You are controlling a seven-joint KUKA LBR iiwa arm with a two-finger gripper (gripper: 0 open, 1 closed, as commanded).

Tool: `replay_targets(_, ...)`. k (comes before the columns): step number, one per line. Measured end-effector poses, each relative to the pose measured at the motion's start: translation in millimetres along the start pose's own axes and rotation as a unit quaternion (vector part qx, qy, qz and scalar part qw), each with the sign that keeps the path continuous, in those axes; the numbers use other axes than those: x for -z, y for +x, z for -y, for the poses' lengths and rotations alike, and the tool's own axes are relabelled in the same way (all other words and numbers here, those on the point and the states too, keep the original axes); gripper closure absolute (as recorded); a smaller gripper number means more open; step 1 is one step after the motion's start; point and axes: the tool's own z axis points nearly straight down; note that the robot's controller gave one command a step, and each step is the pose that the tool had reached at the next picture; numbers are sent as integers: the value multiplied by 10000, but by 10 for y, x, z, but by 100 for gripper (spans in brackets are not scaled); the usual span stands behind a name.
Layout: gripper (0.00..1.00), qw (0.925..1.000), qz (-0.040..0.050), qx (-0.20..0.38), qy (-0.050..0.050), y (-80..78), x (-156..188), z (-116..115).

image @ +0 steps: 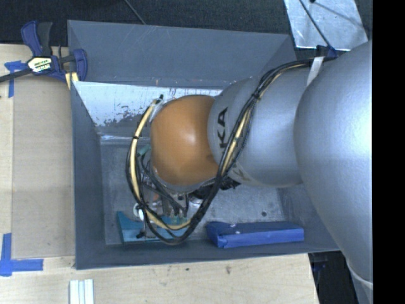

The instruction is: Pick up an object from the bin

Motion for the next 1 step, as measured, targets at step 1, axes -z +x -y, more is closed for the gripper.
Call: replay_targets(1, 0, 10000, 39, -14, -13, -22, 43, 5)
